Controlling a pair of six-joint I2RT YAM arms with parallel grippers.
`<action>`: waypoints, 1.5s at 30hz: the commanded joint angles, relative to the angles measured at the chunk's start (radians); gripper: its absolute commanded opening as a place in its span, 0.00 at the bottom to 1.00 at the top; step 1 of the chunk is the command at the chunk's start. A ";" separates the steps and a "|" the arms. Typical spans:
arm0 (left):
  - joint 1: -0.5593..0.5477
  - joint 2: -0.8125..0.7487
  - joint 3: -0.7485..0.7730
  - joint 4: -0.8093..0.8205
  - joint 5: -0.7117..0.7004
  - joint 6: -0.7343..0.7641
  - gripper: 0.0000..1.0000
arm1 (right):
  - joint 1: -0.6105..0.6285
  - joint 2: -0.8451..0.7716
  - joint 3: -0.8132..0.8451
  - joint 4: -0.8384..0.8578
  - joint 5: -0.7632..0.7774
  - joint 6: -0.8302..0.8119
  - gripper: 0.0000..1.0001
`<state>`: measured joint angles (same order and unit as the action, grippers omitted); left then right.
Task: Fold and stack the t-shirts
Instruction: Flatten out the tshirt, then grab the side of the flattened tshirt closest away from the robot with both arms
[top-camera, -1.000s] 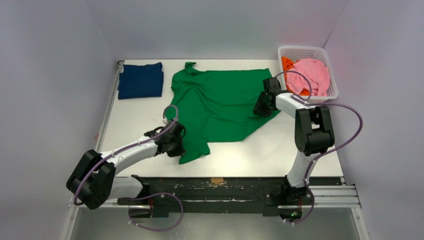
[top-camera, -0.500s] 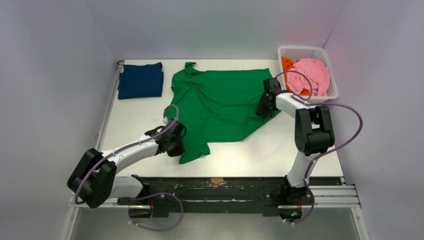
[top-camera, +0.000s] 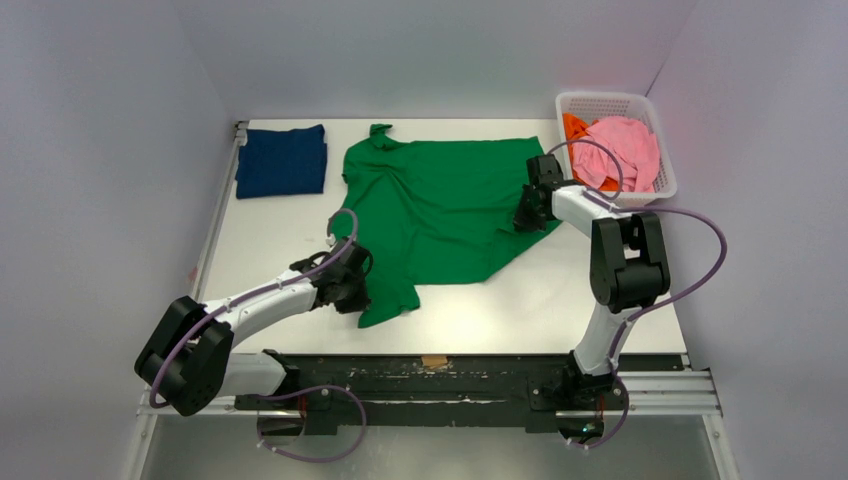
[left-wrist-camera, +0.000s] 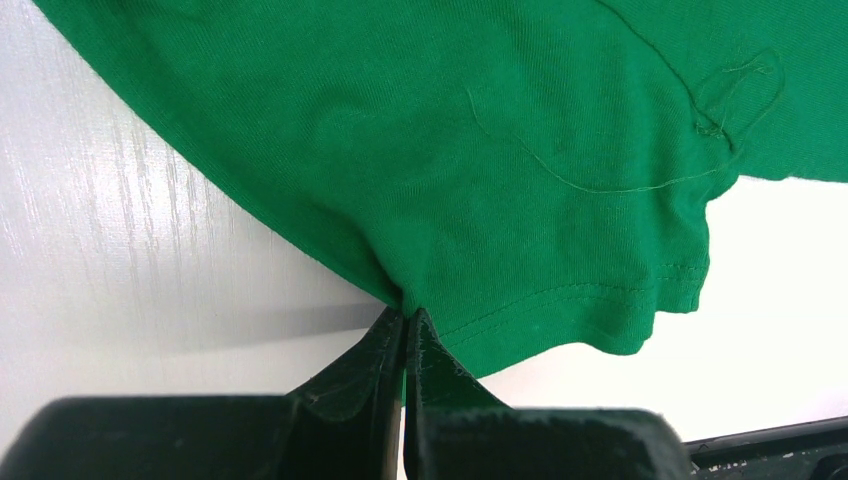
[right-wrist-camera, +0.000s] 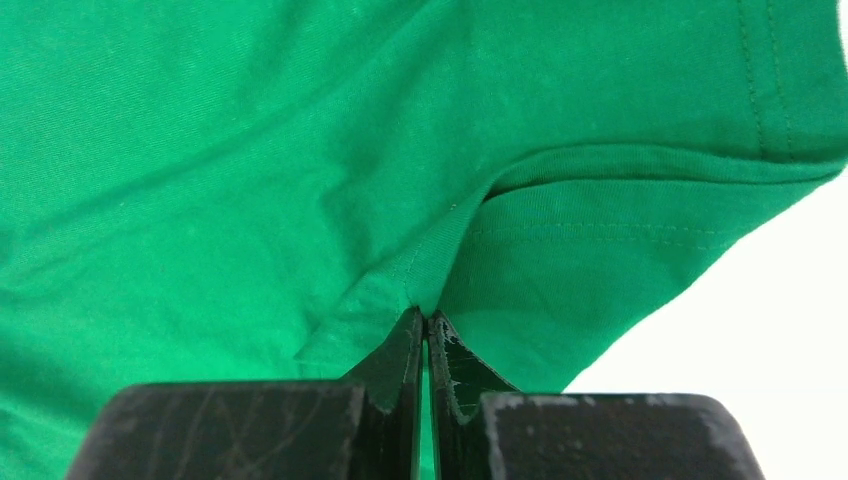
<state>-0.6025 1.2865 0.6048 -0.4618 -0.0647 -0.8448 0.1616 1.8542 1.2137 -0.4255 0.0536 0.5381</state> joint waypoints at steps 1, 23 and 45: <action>-0.001 0.000 -0.010 -0.022 -0.033 0.016 0.00 | -0.002 -0.137 -0.023 -0.012 0.012 0.011 0.00; -0.001 -0.105 -0.027 -0.130 -0.058 0.027 0.00 | -0.002 -0.692 -0.390 -0.692 0.567 0.427 0.42; -0.048 -0.213 -0.103 -0.204 0.050 -0.014 0.48 | -0.002 -0.994 -0.554 -0.378 0.448 0.320 0.85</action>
<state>-0.6323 1.0138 0.5110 -0.7219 -0.0536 -0.8417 0.1616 0.8928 0.6945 -0.8669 0.5251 0.8555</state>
